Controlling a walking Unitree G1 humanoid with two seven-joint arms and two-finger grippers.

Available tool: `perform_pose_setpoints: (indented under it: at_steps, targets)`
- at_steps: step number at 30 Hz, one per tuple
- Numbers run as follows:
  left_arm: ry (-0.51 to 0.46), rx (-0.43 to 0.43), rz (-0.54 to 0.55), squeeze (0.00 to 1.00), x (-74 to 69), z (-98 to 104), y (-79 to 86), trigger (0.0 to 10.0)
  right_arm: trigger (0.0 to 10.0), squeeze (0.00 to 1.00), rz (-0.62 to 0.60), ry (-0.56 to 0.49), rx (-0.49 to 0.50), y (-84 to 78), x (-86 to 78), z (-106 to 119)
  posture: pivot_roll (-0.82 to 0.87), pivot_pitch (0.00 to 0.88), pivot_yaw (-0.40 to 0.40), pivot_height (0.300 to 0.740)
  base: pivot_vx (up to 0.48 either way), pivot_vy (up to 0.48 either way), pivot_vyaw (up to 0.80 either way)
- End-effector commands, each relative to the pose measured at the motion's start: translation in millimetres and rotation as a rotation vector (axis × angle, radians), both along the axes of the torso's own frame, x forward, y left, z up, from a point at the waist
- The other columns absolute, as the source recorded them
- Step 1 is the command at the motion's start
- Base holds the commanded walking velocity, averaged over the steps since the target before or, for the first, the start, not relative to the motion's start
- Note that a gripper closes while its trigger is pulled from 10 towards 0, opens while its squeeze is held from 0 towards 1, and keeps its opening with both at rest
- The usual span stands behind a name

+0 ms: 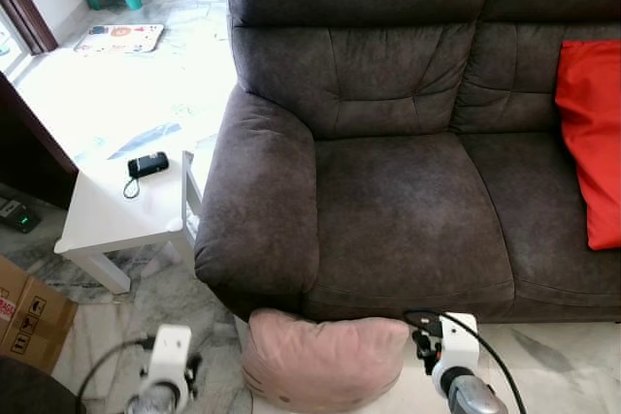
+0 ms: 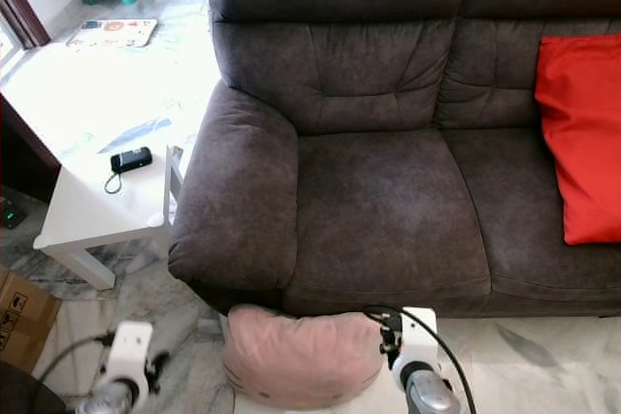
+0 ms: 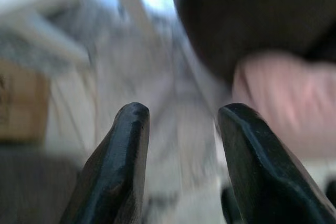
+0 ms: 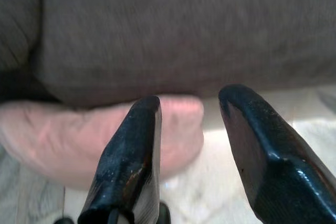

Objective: Move the pillow to the sofa from floor

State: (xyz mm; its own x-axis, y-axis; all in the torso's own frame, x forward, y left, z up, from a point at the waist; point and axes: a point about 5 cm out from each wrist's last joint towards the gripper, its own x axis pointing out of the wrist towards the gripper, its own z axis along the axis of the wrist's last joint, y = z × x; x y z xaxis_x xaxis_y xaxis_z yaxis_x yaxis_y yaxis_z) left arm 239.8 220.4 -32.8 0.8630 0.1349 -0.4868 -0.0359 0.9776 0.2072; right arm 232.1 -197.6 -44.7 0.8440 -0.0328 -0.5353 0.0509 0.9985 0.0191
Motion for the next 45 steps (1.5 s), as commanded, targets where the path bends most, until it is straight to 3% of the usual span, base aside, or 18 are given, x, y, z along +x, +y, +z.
perform_pose_setpoints:
  at_steps: [1, 2, 4, 7, 13, 17, 23, 28, 33, 45]
  targets:
    - [-0.132, 0.012, -0.006, 0.00, 13.9, 17, -0.5, 10.0, 10.0, 0.00, 0.008, -0.087, 0.005, 1.9, 10.4, 11, 0.03, 0.128, 0.010, 0.740, 0.000, 0.000, 0.00]
    - [-0.132, 0.012, -0.006, 0.00, 13.9, 17, -0.5, 10.0, 10.0, 0.00, 0.008, -0.087, 0.005, 1.9, 10.4, 11, 0.03, 0.128, 0.010, 0.740, 0.000, 0.000, 0.00]
    - [-0.257, 0.019, -0.031, 0.00, 28.4, 36, -5.4, 10.0, 10.0, 0.00, 0.016, -0.178, 0.003, 1.6, 21.7, 23, 0.03, 0.128, 0.010, 0.740, 0.000, 0.000, 0.00]
    - [-0.295, 0.026, -0.043, 0.00, 32.2, 42, -7.6, 10.0, 10.0, 0.00, 0.020, -0.217, 0.005, 1.9, 25.6, 29, 0.03, 0.131, 0.007, 0.740, 0.000, 0.000, 0.00]
    - [-0.515, 0.027, -0.078, 0.00, 49.5, 78, -19.6, 10.0, 10.0, 0.00, 0.029, -0.484, -0.019, 0.5, 46.2, 68, 0.02, 0.123, -0.001, 0.740, 0.000, 0.000, 0.00]
    - [-0.624, 0.050, -0.121, 0.00, 49.1, 98, -23.7, 10.0, 10.0, 0.00, 0.010, -0.631, -0.034, -1.0, 51.5, 93, 0.02, 0.115, -0.004, 0.740, 0.000, 0.000, 0.00]
    - [-0.737, 0.070, -0.144, 0.00, 49.4, 127, -23.4, 10.0, 10.0, 0.00, 0.017, -0.739, -0.018, 8.4, 52.9, 114, 0.03, 0.091, -0.003, 0.740, 0.000, 0.000, 0.00]
    - [-0.793, 0.059, -0.141, 0.00, 54.5, 142, -27.0, 10.0, 10.0, 0.00, 0.026, -0.745, -0.012, 14.0, 56.4, 117, 0.03, 0.064, -0.009, 0.740, 0.000, 0.000, 0.00]
    - [-0.831, 0.023, -0.175, 0.00, 64.8, 157, -42.4, 10.0, 10.0, 0.00, 0.022, -0.790, -0.001, 17.0, 59.5, 132, 0.01, 0.032, -0.001, 0.740, 0.000, 0.000, 0.00]
    - [-0.788, 0.015, -0.189, 0.00, 56.2, 150, -44.4, 10.0, 10.0, 0.00, 0.027, -0.807, -0.001, 19.8, 55.4, 139, 0.01, 0.000, -0.001, 0.740, 0.000, 0.000, 0.00]
